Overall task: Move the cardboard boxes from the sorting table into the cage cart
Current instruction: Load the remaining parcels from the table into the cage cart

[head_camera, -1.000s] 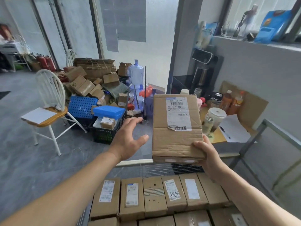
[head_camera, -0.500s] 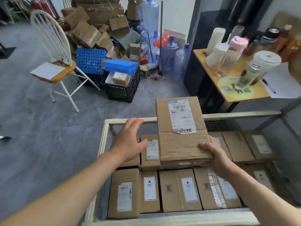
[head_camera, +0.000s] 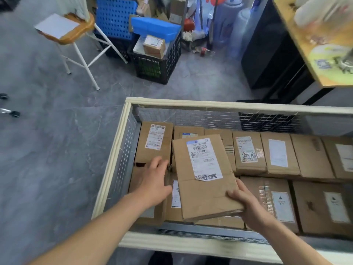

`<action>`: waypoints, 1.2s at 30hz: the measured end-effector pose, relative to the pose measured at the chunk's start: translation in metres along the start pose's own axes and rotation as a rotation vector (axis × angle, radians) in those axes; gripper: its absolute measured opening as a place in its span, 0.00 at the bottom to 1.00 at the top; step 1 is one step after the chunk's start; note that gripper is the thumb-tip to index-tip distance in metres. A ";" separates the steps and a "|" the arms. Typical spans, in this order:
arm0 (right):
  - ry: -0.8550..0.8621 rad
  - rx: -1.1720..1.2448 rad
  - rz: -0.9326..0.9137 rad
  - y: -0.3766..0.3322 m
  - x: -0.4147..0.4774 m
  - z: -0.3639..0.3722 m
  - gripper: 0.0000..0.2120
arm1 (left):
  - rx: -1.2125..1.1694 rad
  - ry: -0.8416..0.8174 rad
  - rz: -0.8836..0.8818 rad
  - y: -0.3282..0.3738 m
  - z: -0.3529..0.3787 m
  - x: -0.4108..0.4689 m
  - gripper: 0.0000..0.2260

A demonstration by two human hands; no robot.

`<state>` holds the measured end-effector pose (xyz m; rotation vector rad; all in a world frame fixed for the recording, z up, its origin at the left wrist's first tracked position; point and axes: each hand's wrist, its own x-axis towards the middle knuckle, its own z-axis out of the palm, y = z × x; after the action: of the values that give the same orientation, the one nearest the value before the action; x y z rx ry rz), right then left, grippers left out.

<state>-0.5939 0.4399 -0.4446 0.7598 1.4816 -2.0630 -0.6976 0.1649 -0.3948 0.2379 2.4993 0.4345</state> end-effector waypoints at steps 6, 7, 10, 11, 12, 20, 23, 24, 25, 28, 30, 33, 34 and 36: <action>-0.057 -0.013 0.055 0.033 0.012 -0.008 0.44 | -0.007 -0.073 -0.026 -0.009 0.046 0.007 0.36; -0.070 -0.022 0.063 0.037 0.014 -0.009 0.45 | -0.002 -0.072 -0.027 -0.009 0.052 0.008 0.35; -0.128 -0.048 0.096 0.049 0.020 -0.014 0.46 | 0.019 -0.091 -0.034 -0.011 0.067 0.008 0.33; -0.145 -0.061 0.106 0.053 0.022 -0.017 0.46 | 0.024 -0.100 -0.036 -0.012 0.073 0.008 0.32; -0.162 -0.079 0.118 0.056 0.024 -0.019 0.45 | 0.027 -0.106 -0.038 -0.012 0.077 0.008 0.32; -0.126 -0.220 0.216 0.066 0.035 -0.018 0.39 | 0.075 -0.152 -0.038 -0.014 0.103 0.011 0.31; -0.073 -0.328 0.264 0.067 0.044 -0.016 0.34 | 0.108 -0.174 -0.047 -0.017 0.109 0.020 0.31; -0.061 -0.366 0.282 0.068 0.049 -0.016 0.34 | 0.122 -0.183 -0.054 -0.019 0.110 0.024 0.31; -0.054 -0.391 0.293 0.069 0.053 -0.015 0.34 | 0.136 -0.191 -0.060 -0.022 0.111 0.027 0.30; -0.042 -0.432 0.326 0.074 0.064 -0.009 0.35 | 0.185 -0.223 -0.077 -0.029 0.114 0.035 0.30; -0.045 -0.496 0.347 0.076 0.069 -0.002 0.29 | 0.226 -0.246 -0.089 -0.034 0.117 0.039 0.29; -0.029 -0.548 0.376 0.084 0.076 0.004 0.19 | 0.270 -0.272 -0.113 -0.041 0.124 0.045 0.29; -0.020 -0.554 0.376 0.087 0.079 0.005 0.17 | 0.280 -0.279 -0.119 -0.043 0.127 0.047 0.30; -0.011 -0.559 0.377 0.090 0.084 0.006 0.17 | 0.300 -0.286 -0.125 -0.045 0.133 0.050 0.31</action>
<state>-0.5956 0.4020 -0.5622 0.7222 1.6485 -1.2876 -0.6646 0.1699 -0.5399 0.2407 2.2713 -0.0274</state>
